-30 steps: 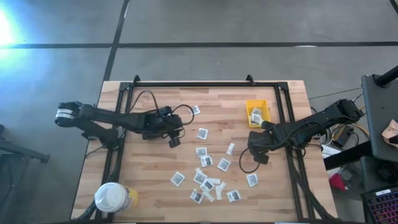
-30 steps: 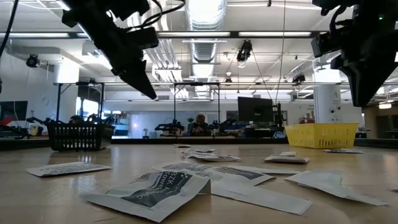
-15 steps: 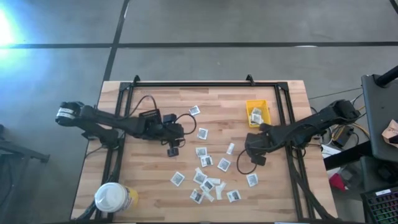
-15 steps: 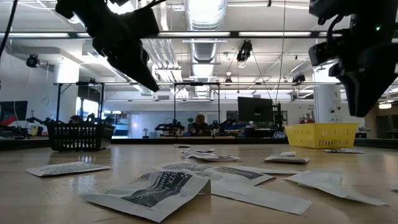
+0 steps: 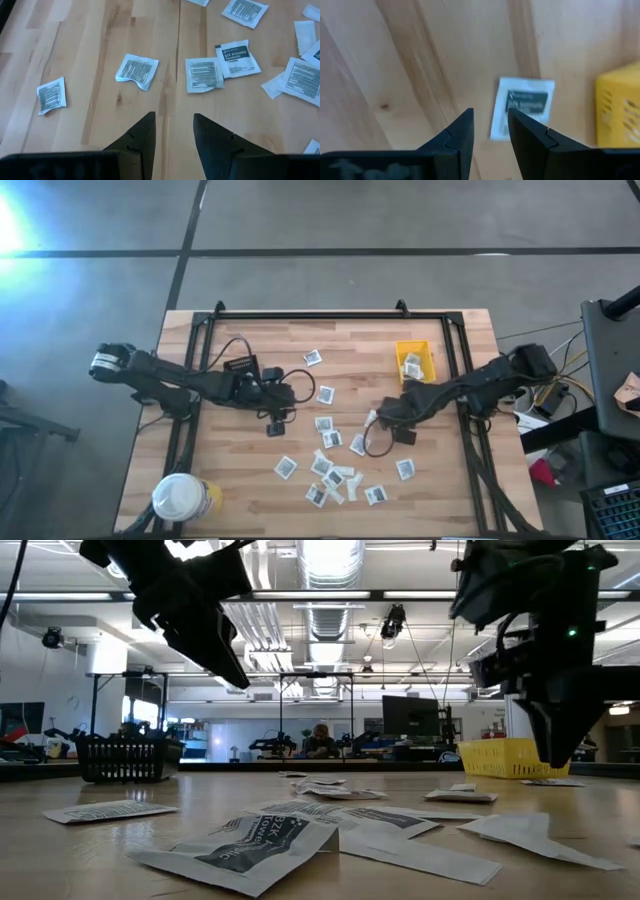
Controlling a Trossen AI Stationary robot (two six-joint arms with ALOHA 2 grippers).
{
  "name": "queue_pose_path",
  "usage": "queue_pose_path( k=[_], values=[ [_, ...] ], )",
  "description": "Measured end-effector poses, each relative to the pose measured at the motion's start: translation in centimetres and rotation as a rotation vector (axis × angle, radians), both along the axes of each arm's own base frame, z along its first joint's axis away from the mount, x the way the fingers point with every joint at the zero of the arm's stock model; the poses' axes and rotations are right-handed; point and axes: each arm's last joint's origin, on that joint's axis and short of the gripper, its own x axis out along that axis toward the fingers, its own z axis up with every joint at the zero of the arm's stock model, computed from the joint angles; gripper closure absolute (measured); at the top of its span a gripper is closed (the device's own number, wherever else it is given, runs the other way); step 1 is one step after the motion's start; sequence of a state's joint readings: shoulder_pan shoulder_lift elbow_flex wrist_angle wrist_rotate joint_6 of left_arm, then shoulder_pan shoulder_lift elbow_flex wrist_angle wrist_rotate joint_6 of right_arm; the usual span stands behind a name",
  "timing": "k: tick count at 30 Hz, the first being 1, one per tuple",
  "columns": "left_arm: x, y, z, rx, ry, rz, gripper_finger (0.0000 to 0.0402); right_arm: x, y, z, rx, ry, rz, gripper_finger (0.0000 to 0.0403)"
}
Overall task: Pick & Place First Aid Supplies
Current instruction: Put the black pad into the yellow bin
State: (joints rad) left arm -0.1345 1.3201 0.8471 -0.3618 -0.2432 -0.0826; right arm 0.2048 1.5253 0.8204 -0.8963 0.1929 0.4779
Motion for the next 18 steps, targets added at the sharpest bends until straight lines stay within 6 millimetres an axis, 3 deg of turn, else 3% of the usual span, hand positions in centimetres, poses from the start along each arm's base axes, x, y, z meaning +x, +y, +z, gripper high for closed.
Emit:
queue_pose_path(
  k=[8, 18],
  values=[
    [-0.4, 0.1, -0.4, -0.008, 0.054, 0.019, 0.0275, 0.3, -1.4, 0.7, 0.079, -0.045, 0.038, 0.0284],
    [-0.4, 0.1, -0.4, -0.009, 0.055, 0.020, 0.0275, -2.1, -1.8, 1.4, 0.144, -0.181, 0.004, 0.0289]
  ],
)
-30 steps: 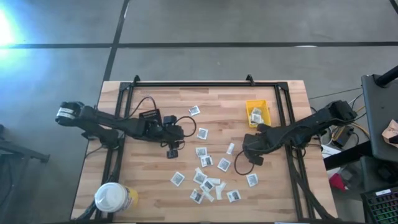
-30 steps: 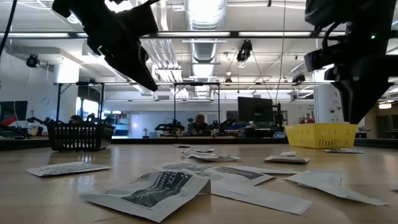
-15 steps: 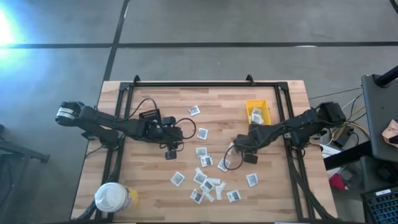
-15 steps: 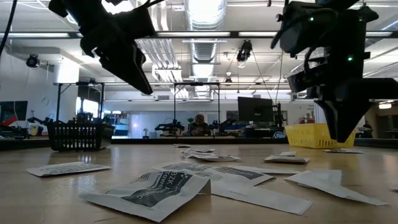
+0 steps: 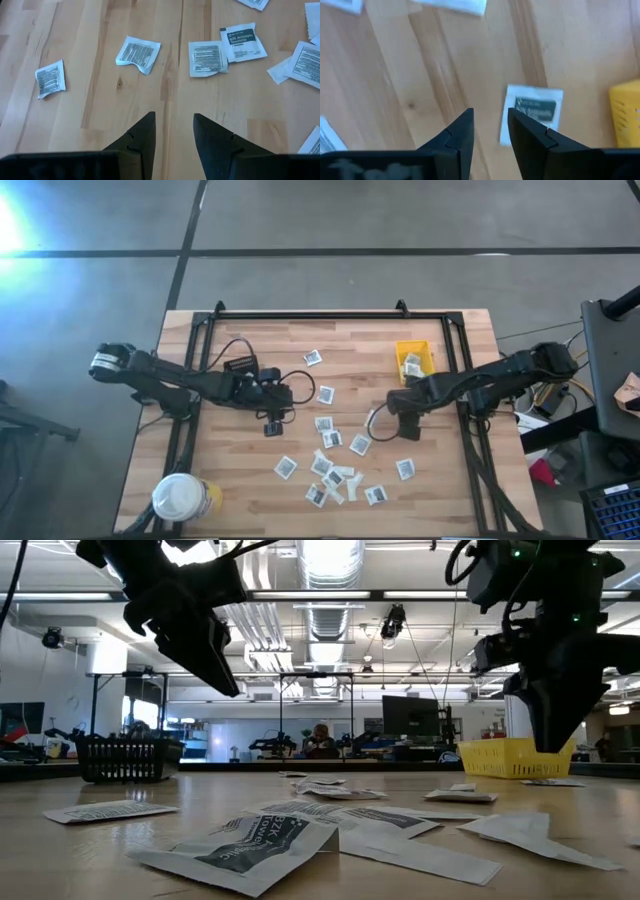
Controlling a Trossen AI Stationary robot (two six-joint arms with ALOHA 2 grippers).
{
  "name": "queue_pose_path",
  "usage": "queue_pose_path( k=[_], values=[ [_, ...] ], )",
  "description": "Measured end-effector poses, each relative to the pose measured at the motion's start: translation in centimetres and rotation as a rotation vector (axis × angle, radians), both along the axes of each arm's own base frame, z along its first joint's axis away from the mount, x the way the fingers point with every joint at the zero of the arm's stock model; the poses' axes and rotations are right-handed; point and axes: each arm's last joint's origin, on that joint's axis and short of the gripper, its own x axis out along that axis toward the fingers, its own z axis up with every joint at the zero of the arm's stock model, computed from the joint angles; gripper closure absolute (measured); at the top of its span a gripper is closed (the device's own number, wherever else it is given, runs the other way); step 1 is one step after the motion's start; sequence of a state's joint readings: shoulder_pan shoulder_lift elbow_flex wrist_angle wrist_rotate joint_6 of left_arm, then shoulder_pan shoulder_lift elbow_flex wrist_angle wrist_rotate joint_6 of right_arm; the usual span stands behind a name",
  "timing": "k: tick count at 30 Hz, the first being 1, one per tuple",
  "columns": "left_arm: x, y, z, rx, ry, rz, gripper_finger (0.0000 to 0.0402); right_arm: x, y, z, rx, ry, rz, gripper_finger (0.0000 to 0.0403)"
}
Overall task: Pick & Place First Aid Supplies
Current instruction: Put the black pad into the yellow bin
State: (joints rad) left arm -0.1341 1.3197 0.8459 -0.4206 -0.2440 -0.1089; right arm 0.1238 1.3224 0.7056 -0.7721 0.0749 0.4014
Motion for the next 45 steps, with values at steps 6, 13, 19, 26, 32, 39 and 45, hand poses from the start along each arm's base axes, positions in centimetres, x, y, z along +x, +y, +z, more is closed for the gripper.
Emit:
queue_pose_path(
  k=[6, 13, 19, 26, 32, 39, 45],
  values=[
    [0.0, 0.0, 0.0, 0.002, -0.001, 0.002, 0.0275, -0.1, -0.1, -1.7, -0.013, -0.035, -0.014, 0.0287],
    [0.0, 0.0, 0.0, 0.003, -0.001, 0.003, 0.0275, 0.9, 0.0, -1.5, -0.043, -0.029, -0.009, 0.0285],
    [0.0, 0.0, 0.0, 0.003, -0.001, 0.003, 0.0275, 0.9, -0.1, -1.4, -0.064, 0.048, -0.008, 0.0284],
    [0.0, 0.0, 0.0, 0.004, -0.001, 0.004, 0.0275, 0.7, -0.2, -1.7, -0.095, 0.068, -0.012, 0.0282],
    [0.0, 0.0, 0.0, 0.004, -0.001, 0.003, 0.0275, 0.8, -0.6, -1.7, -0.109, 0.066, -0.031, 0.0282],
    [0.0, 0.0, 0.0, 0.004, -0.001, 0.003, 0.0275, 0.6, -0.6, -2.0, -0.109, 0.062, -0.043, 0.0282],
    [0.0, 0.0, 0.0, 0.004, -0.001, 0.003, 0.0275, 0.3, -0.7, -2.7, -0.105, 0.057, -0.075, 0.0282]
  ],
)
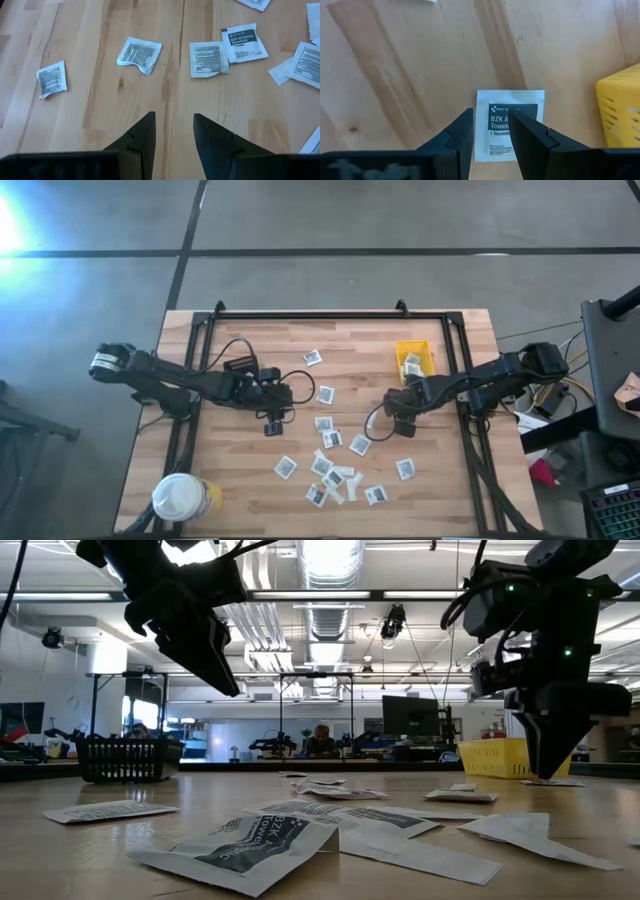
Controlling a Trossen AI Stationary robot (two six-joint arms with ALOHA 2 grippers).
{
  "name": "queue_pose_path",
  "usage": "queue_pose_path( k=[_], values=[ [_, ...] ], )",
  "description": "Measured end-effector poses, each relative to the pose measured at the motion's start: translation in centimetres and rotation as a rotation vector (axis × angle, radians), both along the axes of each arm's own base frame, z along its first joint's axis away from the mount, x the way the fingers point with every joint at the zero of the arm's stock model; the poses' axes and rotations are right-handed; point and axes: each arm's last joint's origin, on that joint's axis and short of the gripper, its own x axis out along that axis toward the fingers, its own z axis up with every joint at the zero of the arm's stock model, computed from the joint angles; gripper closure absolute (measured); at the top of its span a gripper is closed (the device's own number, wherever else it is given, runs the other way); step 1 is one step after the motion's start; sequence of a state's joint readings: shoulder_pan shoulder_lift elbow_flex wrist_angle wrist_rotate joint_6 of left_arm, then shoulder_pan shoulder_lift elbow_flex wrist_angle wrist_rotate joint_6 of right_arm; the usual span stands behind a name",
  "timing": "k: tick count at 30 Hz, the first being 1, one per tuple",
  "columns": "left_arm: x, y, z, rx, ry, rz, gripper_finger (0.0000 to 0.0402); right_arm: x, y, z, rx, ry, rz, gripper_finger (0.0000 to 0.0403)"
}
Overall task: Pick & Place First Aid Supplies
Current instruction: Put the black pad into the yellow bin
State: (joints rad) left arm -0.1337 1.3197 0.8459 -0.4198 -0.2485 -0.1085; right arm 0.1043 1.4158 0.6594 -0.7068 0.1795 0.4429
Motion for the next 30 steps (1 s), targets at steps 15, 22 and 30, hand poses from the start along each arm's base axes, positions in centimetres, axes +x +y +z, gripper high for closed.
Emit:
queue_pose_path(
  k=[15, 22, 30],
  values=[
    [0.0, 0.0, 0.0, 0.004, 0.000, 0.003, 0.0275, -0.2, 0.0, -0.9, 0.029, -0.034, -0.016, 0.0282],
    [0.0, 0.0, 0.0, 0.006, 0.000, 0.001, 0.0275, -0.9, -0.4, -1.7, 0.036, -0.035, -0.085, 0.0295],
    [0.0, 0.0, 0.0, 0.007, 0.000, 0.001, 0.0275, -1.0, -0.4, -1.9, 0.033, -0.037, -0.096, 0.0326]
  ],
)
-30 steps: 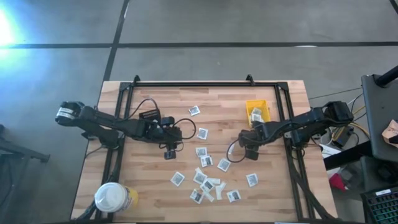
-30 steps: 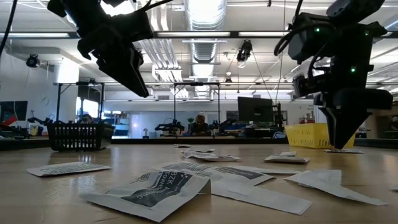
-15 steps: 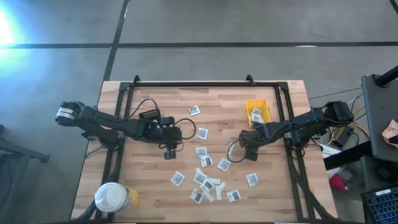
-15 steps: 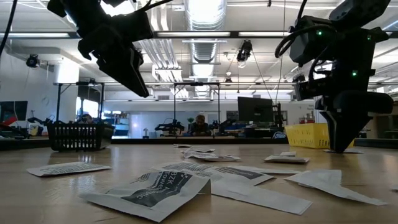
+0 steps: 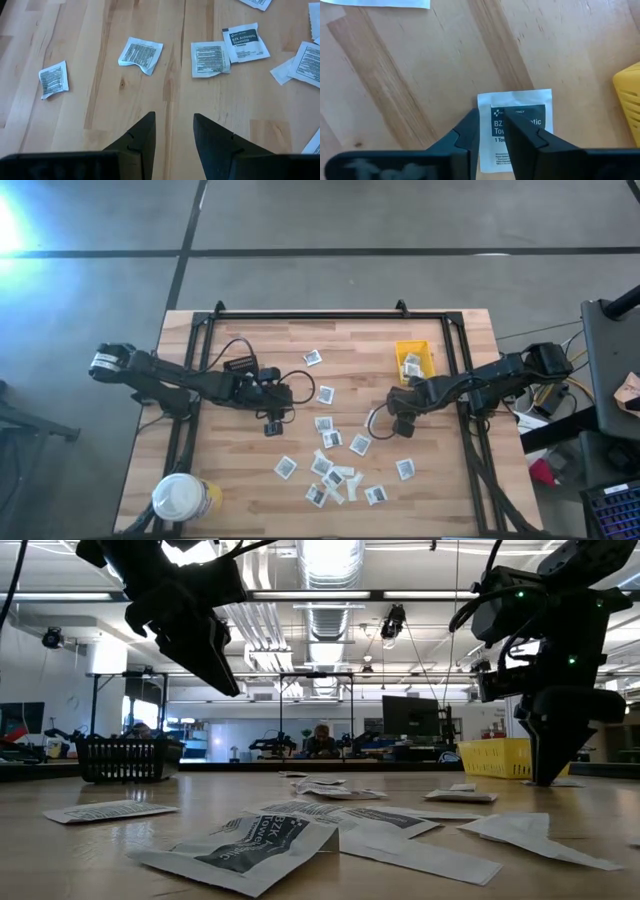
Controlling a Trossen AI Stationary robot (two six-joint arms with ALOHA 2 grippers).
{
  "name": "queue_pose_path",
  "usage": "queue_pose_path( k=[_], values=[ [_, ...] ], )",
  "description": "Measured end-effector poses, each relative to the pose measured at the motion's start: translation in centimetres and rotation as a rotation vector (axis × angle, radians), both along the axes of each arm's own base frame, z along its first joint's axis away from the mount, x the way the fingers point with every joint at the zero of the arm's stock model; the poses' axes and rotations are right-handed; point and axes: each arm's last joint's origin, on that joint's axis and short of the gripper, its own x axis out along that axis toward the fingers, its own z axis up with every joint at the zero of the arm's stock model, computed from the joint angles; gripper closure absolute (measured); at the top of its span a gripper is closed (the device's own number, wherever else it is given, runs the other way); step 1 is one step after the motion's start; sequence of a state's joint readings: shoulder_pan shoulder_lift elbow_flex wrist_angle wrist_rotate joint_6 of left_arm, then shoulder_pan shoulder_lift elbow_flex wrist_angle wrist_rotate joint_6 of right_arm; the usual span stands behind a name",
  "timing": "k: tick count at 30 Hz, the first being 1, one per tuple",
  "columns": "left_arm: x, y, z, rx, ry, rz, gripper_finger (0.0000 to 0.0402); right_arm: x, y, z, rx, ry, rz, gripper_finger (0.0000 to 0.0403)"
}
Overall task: Pick & Place First Aid Supplies
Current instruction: Put the black pad into the yellow bin
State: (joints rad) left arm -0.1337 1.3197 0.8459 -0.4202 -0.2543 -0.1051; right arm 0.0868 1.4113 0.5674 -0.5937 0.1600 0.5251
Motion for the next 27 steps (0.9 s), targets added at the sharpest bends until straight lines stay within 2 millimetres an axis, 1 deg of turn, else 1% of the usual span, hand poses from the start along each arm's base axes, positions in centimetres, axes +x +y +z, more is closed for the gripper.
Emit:
queue_pose_path(
  k=[11, 18, 22, 27],
  values=[
    [0.0, 0.0, 0.0, 0.000, 0.000, 0.000, 0.0275, 0.3, 0.0, 0.3, 0.000, -0.005, 0.000, 0.0357],
    [0.0, 0.0, 0.0, 0.000, 0.001, 0.000, 0.0275, 0.6, 0.1, 0.6, 0.009, -0.011, 0.005, 0.0391],
    [0.0, 0.0, 0.0, 0.000, 0.001, 0.000, 0.0275, 0.6, 0.1, 0.7, 0.035, -0.014, 0.006, 0.0394],
    [0.0, 0.0, 0.0, 0.000, 0.005, -0.001, 0.0275, 0.9, 0.5, 1.3, 0.132, -0.040, 0.016, 0.0395]
  ],
)
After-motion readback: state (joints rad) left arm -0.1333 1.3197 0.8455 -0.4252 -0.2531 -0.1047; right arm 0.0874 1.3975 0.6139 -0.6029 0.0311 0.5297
